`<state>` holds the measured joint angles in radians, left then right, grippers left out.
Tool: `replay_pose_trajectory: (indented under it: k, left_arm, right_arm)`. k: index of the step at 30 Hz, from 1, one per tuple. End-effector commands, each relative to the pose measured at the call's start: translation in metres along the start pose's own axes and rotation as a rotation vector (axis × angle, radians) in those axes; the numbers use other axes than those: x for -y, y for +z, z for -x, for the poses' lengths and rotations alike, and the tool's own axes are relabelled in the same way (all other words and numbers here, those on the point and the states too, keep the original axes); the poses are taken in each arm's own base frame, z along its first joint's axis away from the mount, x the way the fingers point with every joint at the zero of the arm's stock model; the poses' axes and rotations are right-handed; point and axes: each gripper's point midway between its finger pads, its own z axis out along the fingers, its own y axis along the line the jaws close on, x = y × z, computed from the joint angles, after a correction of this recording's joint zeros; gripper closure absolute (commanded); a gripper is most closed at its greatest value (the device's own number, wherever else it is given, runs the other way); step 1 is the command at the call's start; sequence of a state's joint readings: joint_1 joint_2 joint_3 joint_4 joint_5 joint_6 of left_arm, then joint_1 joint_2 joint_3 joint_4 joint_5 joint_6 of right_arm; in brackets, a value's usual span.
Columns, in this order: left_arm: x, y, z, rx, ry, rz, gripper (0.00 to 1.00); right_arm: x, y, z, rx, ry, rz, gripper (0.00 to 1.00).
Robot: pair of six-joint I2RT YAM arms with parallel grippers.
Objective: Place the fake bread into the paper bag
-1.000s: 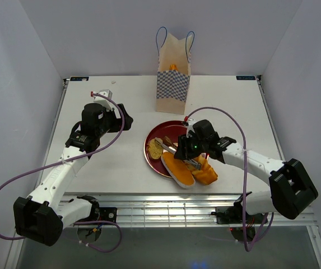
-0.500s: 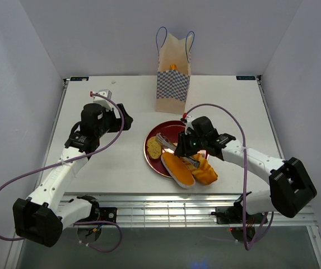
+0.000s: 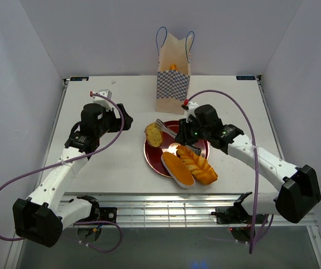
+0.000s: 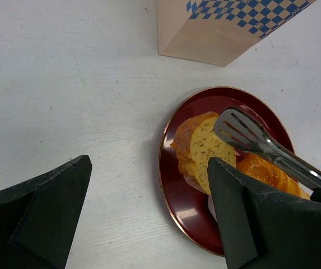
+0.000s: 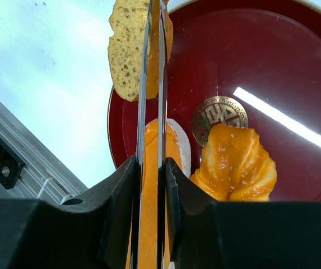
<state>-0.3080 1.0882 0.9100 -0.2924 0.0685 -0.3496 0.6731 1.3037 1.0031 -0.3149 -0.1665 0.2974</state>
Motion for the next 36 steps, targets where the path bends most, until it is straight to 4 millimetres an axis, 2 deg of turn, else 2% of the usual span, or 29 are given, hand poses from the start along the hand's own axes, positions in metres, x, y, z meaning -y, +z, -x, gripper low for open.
replay_pose_trajectory:
  k: [1,5,7,8,9,10,11,12,13,16,17,27,29,30,31,34,36]
  left_arm:
    - [0.012,-0.011,0.021,0.053,-0.001,-0.037,0.05]
    - [0.012,-0.011,0.021,0.055,-0.003,-0.036,0.05]
    - [0.011,-0.011,0.021,0.055,-0.001,-0.036,0.05]
    - [0.012,-0.011,0.021,0.055,-0.001,-0.036,0.05]
    - [0.012,-0.011,0.021,0.055,-0.001,-0.036,0.05]
    - [0.011,-0.011,0.021,0.055,-0.001,-0.036,0.05]
    - [0.012,-0.011,0.021,0.054,-0.001,-0.037,0.05]
    - [0.012,-0.011,0.02,0.052,-0.001,-0.038,0.05]
    - [0.012,-0.011,0.021,0.055,-0.001,-0.039,0.05]
    - [0.012,-0.012,0.022,0.057,0.0,-0.038,0.05]
    - [0.011,-0.011,0.022,0.057,-0.001,-0.035,0.05]
    - [0.012,-0.01,0.019,0.049,-0.001,-0.038,0.05]
    - [0.011,-0.009,0.018,0.044,-0.002,-0.035,0.05]
    - [0.011,-0.008,0.018,0.045,-0.002,-0.035,0.05]
    - [0.011,-0.008,0.018,0.043,-0.001,-0.036,0.05]
    - [0.012,-0.007,0.017,0.038,-0.002,-0.041,0.05]
    - [0.012,-0.007,0.016,0.036,-0.004,-0.043,0.05]
  right_arm:
    - [-0.012,-0.026,0.041,0.11,-0.06,-0.01,0.8]
    - [-0.017,-0.048,0.07,0.188,-0.09,-0.03,0.79]
    - [-0.021,-0.06,0.091,0.245,-0.101,-0.043,0.78]
    - [-0.025,-0.072,0.115,0.307,-0.111,-0.061,0.78]
    - [-0.023,-0.072,0.116,0.31,-0.112,-0.072,0.78]
    - [-0.029,-0.082,0.133,0.355,-0.117,-0.07,0.77]
    - [-0.031,-0.085,0.142,0.372,-0.124,-0.068,0.77]
    - [-0.026,-0.085,0.151,0.386,-0.121,-0.1,0.77]
    - [-0.032,-0.097,0.17,0.432,-0.136,-0.098,0.77]
    - [-0.031,-0.101,0.195,0.472,-0.145,-0.124,0.77]
    - [-0.034,-0.11,0.21,0.509,-0.147,-0.121,0.77]
    - [-0.006,-0.117,0.277,0.607,-0.086,-0.157,0.76]
    - [-0.004,-0.118,0.285,0.614,-0.092,-0.142,0.75]
    - [0.005,-0.114,0.289,0.612,-0.085,-0.154,0.75]
    - [0.006,-0.12,0.297,0.631,-0.087,-0.157,0.75]
    - [0.02,-0.115,0.307,0.634,-0.081,-0.169,0.75]
    - [0.033,-0.105,0.308,0.617,-0.072,-0.183,0.74]
